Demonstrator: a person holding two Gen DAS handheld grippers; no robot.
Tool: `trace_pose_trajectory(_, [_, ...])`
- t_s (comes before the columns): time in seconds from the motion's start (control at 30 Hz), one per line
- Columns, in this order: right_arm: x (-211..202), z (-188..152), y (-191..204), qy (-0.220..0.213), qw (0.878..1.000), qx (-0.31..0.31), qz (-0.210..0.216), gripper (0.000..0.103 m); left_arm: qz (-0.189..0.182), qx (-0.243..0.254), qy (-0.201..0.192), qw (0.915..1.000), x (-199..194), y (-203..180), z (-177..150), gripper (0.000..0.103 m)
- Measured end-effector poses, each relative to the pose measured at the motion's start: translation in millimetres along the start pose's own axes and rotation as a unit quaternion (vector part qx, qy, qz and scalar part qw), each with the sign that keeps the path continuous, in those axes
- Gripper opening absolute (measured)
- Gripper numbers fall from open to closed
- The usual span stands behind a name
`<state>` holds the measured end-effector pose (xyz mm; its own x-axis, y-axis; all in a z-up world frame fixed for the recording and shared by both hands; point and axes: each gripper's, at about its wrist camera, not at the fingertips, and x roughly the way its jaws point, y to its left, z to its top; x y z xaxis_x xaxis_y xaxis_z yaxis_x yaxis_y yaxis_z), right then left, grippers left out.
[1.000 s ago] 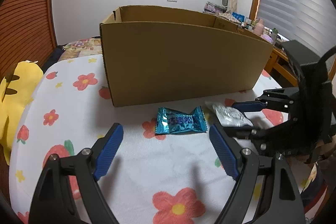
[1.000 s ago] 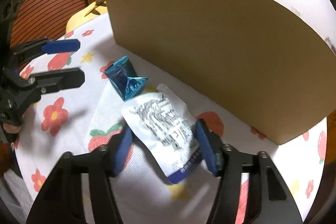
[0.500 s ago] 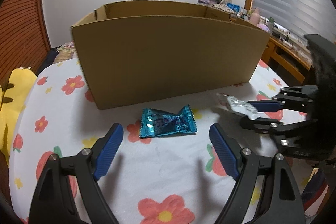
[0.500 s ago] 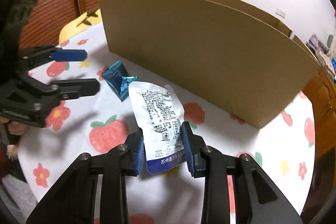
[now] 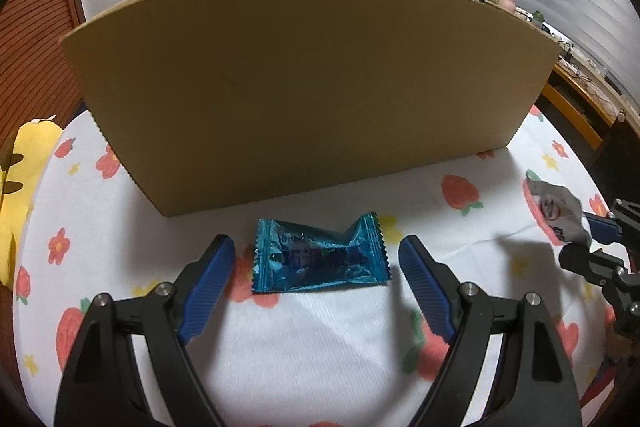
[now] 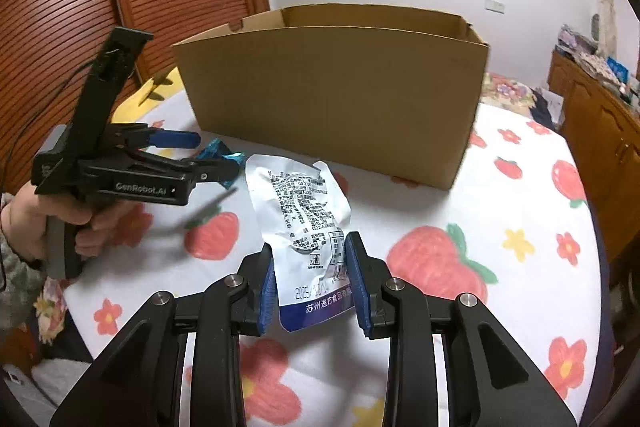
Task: Organize snacks
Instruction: 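Close right tool on the silver pack while left tool grasps the blue candy, then lift the blue candy and silver pack off the table toward the box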
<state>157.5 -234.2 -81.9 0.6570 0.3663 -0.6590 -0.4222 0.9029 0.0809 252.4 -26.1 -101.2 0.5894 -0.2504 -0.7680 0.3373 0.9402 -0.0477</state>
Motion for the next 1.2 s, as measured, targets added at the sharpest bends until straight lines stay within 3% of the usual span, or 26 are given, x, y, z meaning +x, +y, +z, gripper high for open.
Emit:
trace_pose_trajectory(0.43, [9,-5,3,0.001,1.0,-0.009,-0.014,0.031,0.0,-0.02,0.008,0.9998,3,4,-5,0.084])
trace_pose_trajectory(0.53, [9,-6,3,0.0,1.0,-0.007,-0.013,0.031,-0.001,-0.014,0.005,0.9999,4,3,-4,0.073])
trace_pose_trajectory(0.57, [9,-6,3,0.001,1.0,-0.008,-0.014,0.031,0.0,-0.012,0.003,0.9999,4,2,-3,0.062])
trace_pose_trajectory(0.77, [9,-7,3,0.002,1.0,-0.01,-0.017,0.031,-0.003,-0.003,-0.003,1.0,-1,-4,-6,0.048])
trace_pose_trajectory(0.8, [9,-7,3,0.002,1.0,-0.009,-0.017,0.031,-0.001,-0.001,-0.004,1.0,-2,-5,-7,0.042])
trace_pose_trajectory(1.2, [10,-7,3,0.002,1.0,-0.009,-0.018,0.031,-0.018,-0.01,-0.03,0.9993,-29,-13,-18,0.04])
